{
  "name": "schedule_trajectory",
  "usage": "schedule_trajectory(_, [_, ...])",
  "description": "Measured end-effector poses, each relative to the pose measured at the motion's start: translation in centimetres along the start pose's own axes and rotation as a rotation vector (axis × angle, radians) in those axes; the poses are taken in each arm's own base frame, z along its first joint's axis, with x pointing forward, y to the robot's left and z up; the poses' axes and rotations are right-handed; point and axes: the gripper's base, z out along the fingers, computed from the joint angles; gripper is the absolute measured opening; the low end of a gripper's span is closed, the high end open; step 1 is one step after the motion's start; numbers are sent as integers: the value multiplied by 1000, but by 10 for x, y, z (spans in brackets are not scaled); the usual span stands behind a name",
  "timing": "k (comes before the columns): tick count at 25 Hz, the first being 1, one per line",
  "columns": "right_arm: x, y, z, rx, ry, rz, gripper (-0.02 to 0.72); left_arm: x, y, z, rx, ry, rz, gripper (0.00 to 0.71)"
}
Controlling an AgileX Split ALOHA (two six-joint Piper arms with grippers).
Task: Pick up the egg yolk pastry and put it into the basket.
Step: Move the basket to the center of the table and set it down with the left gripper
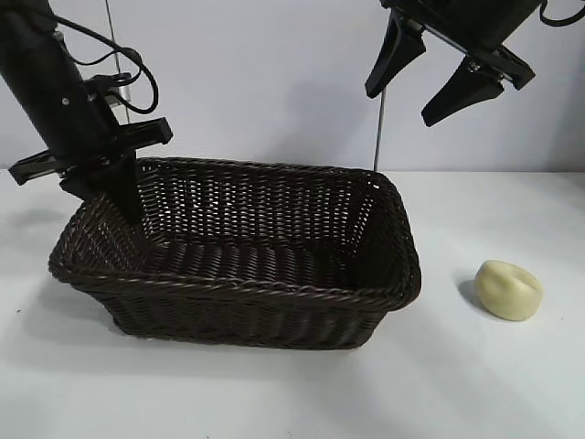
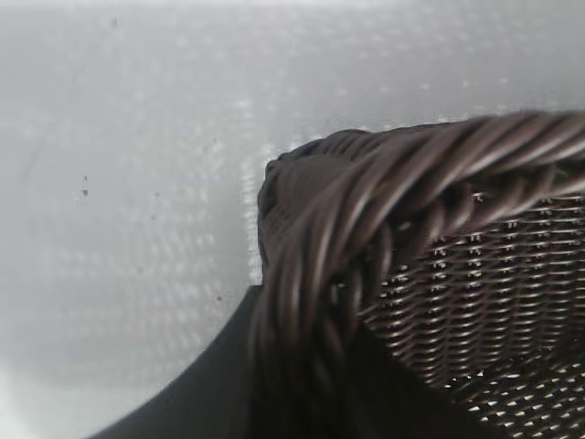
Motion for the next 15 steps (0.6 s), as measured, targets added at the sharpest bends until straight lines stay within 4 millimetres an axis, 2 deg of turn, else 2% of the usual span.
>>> schedule_trajectory(3, [0, 0, 0, 0, 0, 0, 529, 0, 0, 0, 1, 0, 0, 128])
schedule_trajectory(5, [0, 0, 0, 0, 0, 0, 529, 0, -1, 0, 6, -2, -3, 228])
schedule_trajectory(7, [0, 0, 0, 0, 0, 0, 529, 0, -1, 0, 9, 3, -4, 381])
schedule_trajectory(9, [0, 0, 0, 0, 0, 0, 529, 1, -1, -1, 7, 11, -2, 478])
schedule_trajectory(11, [0, 0, 0, 0, 0, 0, 529, 2, -2, -6, -5, 11, 11, 522])
schedule_trajectory(15, [0, 0, 0, 0, 0, 0, 529, 6, -7, -33, -42, -23, 56, 544])
